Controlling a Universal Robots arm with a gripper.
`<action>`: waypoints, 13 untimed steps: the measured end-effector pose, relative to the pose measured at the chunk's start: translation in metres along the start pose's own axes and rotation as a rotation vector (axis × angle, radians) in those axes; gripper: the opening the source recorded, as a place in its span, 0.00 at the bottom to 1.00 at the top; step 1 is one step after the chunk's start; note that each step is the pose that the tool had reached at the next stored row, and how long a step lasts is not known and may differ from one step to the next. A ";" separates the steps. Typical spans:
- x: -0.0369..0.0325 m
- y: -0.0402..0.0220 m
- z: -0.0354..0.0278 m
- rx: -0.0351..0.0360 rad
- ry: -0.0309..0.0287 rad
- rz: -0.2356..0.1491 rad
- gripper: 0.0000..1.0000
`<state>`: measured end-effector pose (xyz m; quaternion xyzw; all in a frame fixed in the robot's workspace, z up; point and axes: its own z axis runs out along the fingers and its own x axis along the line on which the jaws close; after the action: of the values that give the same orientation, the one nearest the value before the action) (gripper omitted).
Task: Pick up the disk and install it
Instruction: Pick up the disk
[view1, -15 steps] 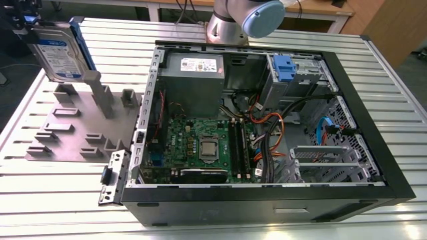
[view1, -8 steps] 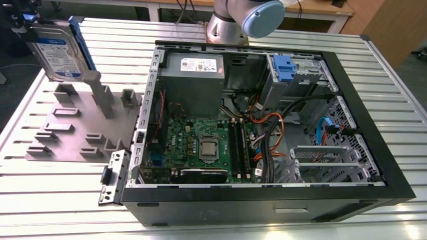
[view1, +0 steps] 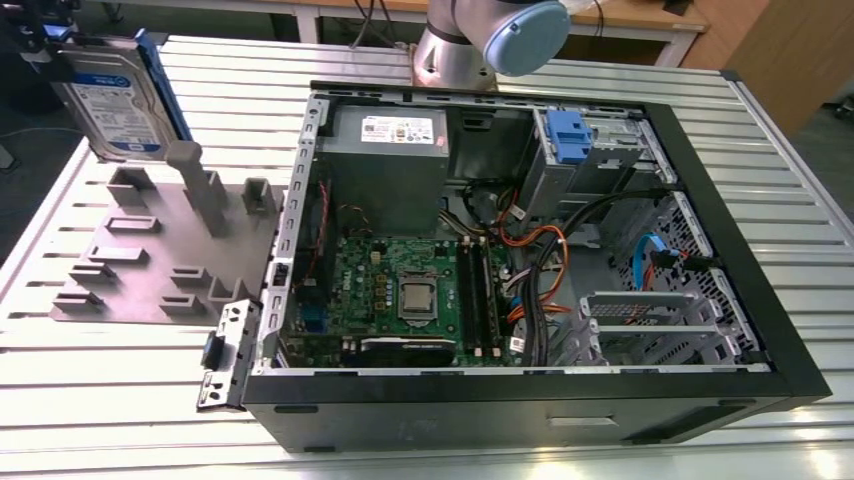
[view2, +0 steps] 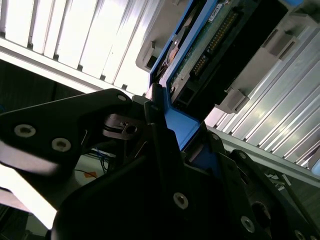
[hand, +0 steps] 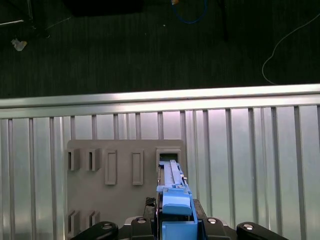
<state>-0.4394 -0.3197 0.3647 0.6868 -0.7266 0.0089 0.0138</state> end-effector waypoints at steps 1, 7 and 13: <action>0.0000 0.0000 -0.0004 0.0000 0.0000 0.000 0.36; 0.0001 0.0000 -0.0028 0.0000 0.0000 0.000 0.36; 0.0002 0.0001 -0.0065 0.0000 -0.0001 0.000 0.36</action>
<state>-0.4394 -0.3197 0.3712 0.6868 -0.7266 0.0089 0.0138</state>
